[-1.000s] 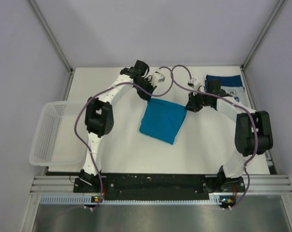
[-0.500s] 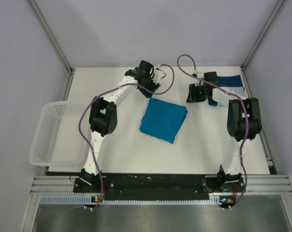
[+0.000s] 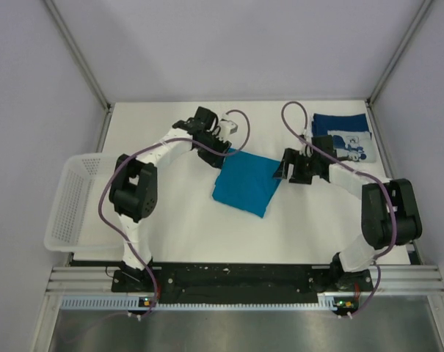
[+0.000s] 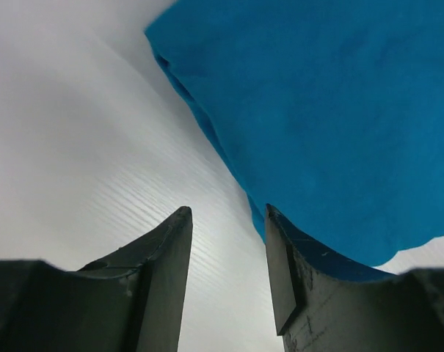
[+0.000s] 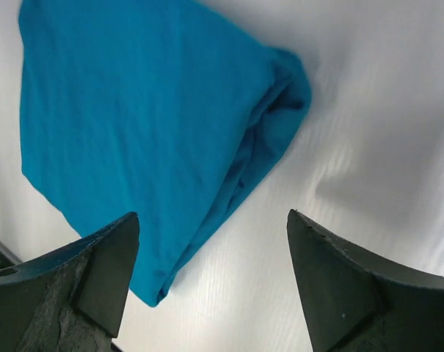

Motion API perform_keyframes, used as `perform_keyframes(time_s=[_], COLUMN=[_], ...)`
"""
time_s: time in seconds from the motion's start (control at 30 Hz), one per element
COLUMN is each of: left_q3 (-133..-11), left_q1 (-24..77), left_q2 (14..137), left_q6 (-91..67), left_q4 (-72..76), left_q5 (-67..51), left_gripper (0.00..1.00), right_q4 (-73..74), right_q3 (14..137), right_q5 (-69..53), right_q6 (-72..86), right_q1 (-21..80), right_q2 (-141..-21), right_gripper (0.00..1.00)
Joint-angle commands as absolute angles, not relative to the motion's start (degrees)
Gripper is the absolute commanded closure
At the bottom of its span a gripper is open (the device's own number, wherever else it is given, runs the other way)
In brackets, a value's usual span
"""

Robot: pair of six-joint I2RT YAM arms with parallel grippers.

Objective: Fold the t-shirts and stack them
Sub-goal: Put the neatly folded tshirt into the corner of the board with the right arm

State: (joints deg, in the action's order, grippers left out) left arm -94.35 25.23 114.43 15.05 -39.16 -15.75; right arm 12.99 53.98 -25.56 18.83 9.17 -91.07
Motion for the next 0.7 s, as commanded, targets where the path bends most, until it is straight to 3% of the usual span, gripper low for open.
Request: perform_keyframes(time_s=[0.0,0.4,0.47,0.67], left_q3=[-88.2,-84.6,-84.4,-83.1], left_q1=[25.5,25.5,25.5,24.6], left_q2=[113.9,117.2,117.7,116.6], left_q6=[10.9,8.6,8.4,8.4], left_q4=[-38.1,-36.5,-36.7,-36.2], left_q5=[-20.8,-25.6,-26.5,-26.1], left_gripper=[0.53,0.68,0.71,0.77], right_q4=[3.3,-22.0,-22.0,-19.5], right_q3=[47.7,43.2,43.9,46.7], right_q5=[-31.2,-39.5,-39.3,-40.1], right_q6=[29.1,46.6,46.8,45.2], right_q1=[10.9,11.8,11.8,10.9], right_q2=[-91.9,-105.4,-105.9,-106.5], right_gripper=[0.21,0.34,0.43,0.92])
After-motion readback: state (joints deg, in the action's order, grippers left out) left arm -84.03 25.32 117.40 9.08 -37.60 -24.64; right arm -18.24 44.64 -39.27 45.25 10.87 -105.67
